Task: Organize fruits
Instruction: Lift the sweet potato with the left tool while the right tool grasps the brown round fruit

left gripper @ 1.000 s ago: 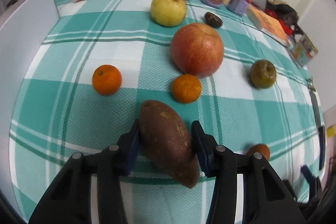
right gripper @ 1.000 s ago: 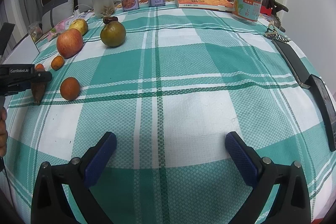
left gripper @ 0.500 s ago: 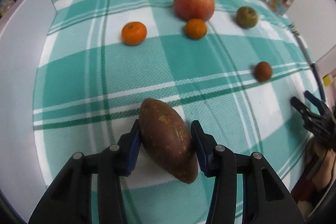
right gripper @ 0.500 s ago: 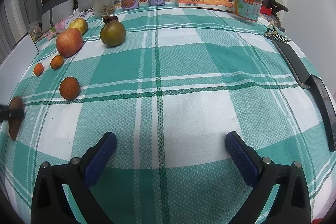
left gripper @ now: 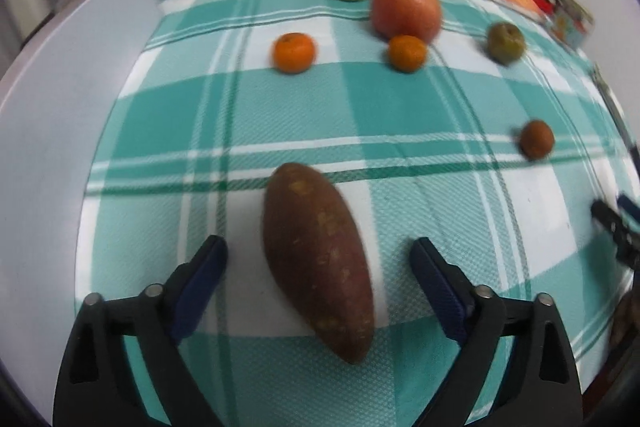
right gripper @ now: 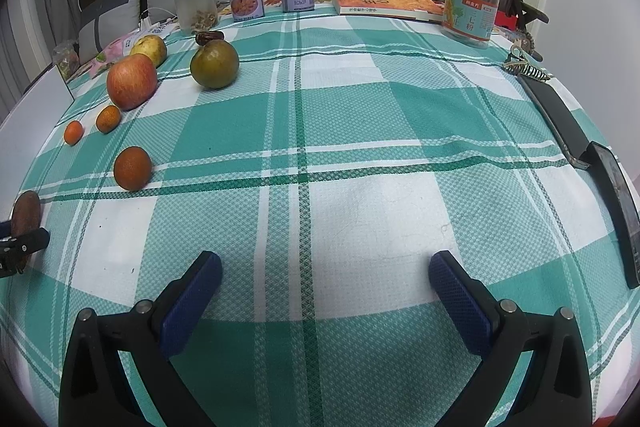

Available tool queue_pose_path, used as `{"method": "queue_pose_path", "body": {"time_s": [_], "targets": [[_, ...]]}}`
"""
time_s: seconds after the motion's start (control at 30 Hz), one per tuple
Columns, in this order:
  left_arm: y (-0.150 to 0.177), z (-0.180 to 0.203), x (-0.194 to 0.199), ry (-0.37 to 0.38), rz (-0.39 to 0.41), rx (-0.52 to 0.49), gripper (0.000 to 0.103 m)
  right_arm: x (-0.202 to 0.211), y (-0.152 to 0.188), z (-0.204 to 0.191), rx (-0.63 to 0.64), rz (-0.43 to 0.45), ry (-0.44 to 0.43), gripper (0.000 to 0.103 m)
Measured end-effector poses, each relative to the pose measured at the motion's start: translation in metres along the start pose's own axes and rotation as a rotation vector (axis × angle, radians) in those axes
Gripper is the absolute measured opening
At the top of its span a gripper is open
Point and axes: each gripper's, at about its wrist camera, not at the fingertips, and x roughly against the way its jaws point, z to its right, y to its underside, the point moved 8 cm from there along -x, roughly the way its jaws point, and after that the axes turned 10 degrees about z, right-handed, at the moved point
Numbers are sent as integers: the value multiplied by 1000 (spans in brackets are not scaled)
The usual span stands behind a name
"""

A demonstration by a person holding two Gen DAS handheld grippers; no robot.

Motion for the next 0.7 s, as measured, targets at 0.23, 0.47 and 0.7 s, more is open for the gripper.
{"method": "queue_pose_path", "body": {"time_s": [0.23,0.47,0.7], "targets": [[2,-1,-1,-30,9,14,100,0,0,0,0,0,0,103],[4,0,0,-38,17,18,101,1,0,0,2,0,2,103],[4,-1,0,-41,36,19,102,1,0,0,2,0,1,103]]}}
